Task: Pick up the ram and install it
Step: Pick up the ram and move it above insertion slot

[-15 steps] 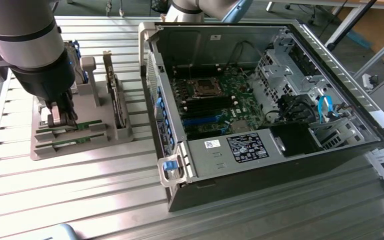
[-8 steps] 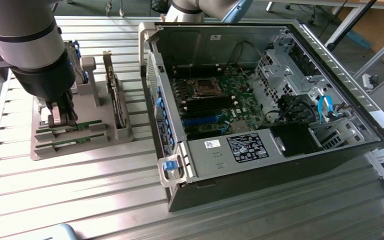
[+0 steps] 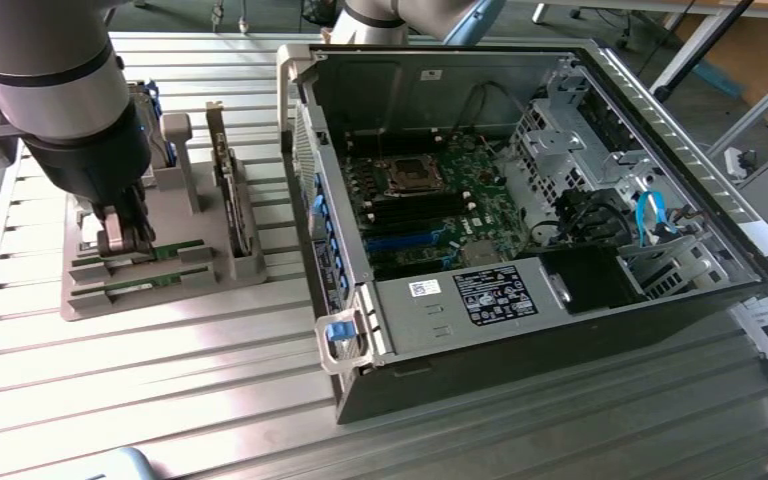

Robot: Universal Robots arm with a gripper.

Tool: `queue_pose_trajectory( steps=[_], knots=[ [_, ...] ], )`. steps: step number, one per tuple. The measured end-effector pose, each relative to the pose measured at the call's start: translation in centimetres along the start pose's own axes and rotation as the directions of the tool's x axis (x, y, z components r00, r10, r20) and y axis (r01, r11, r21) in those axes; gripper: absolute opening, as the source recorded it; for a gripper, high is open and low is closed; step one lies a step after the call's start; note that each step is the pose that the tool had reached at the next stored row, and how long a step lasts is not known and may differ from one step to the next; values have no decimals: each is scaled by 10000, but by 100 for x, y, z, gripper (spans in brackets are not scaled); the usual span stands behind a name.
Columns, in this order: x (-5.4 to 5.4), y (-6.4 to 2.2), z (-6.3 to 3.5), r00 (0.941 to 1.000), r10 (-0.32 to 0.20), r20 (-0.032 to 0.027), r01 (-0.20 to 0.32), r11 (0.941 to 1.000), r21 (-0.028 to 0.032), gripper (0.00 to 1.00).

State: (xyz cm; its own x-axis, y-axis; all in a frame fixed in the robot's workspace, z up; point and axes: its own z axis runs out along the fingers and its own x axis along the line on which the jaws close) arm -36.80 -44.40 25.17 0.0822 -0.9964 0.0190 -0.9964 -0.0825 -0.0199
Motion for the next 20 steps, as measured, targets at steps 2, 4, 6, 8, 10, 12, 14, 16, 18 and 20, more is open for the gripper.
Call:
queue_pose_trajectory(
  steps=[2,4,6,8,10,12,14,16,18,20],
  knots=[
    [0,0,4,10000,-25,1,25,10000,0,30],
    [0,0,7,10000,-51,2,51,10000,0,30],
    [0,0,12,10000,-85,1,85,10000,1,30],
    [0,0,17,9999,-133,2,133,9999,3,30],
    [-1,0,24,9998,-199,3,199,9998,3,30],
    [-1,1,31,9998,-217,5,217,9998,4,30],
    [0,1,40,9997,-236,4,236,9997,5,30],
    [1,6,50,9997,-247,5,247,9997,5,30],
    [1,15,58,9997,-251,4,251,9997,4,30],
    [3,25,67,9997,-256,5,256,9997,5,30]
  ],
)
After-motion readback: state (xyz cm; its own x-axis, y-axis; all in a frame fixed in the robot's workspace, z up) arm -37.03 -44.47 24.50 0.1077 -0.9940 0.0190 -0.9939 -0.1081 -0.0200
